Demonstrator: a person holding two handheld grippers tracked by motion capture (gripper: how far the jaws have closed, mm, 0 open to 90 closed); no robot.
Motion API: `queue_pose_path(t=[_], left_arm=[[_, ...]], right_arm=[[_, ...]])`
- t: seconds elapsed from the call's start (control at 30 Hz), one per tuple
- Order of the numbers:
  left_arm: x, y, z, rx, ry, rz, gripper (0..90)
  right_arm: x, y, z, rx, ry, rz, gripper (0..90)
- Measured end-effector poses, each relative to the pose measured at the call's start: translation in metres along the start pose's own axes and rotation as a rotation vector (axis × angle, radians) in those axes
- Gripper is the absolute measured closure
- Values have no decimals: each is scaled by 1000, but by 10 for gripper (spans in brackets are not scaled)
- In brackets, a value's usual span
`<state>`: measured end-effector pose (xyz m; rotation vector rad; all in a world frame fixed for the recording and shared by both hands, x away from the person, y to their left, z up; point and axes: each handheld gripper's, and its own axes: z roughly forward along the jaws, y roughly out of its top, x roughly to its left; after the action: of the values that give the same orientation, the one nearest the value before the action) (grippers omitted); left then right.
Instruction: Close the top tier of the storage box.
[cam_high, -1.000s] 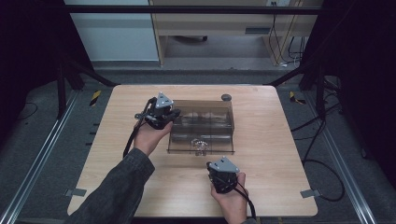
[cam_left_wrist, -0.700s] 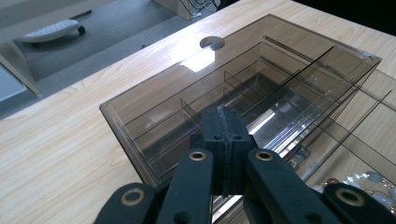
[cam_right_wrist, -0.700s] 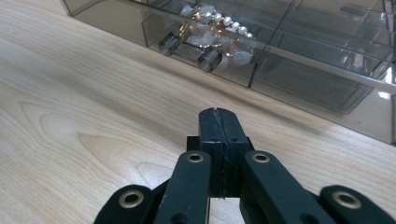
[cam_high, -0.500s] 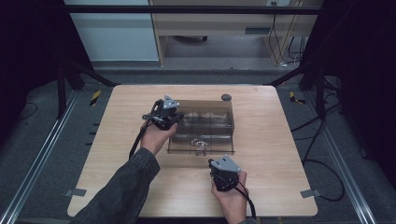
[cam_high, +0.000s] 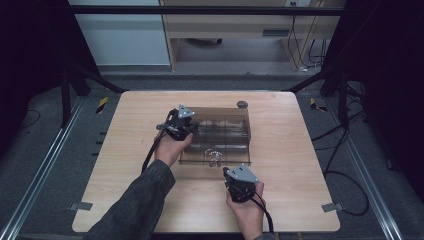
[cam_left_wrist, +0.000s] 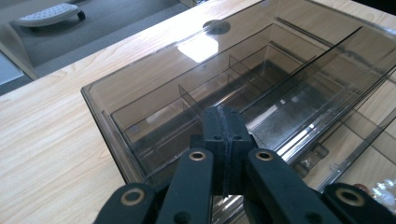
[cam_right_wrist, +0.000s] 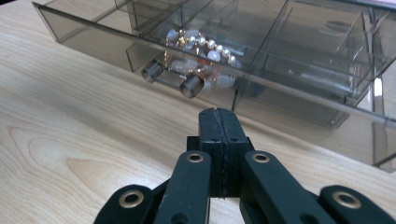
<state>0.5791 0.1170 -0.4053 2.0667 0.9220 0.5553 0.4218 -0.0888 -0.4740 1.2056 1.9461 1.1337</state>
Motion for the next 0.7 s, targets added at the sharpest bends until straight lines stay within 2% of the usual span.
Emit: queue_pose_path(t=[0.1, 0.4, 0.7], left_arm=[[-1, -1, 1, -8, 1, -9, 900], [-2, -2, 0, -3, 19, 8, 899], [-3, -2, 0, -4, 19, 3, 899]], right_arm=[[-1, 0, 1, 1, -4, 2, 900], [-4, 2, 3, -8, -13, 13, 900], [-3, 3, 4, -11, -12, 8, 900]])
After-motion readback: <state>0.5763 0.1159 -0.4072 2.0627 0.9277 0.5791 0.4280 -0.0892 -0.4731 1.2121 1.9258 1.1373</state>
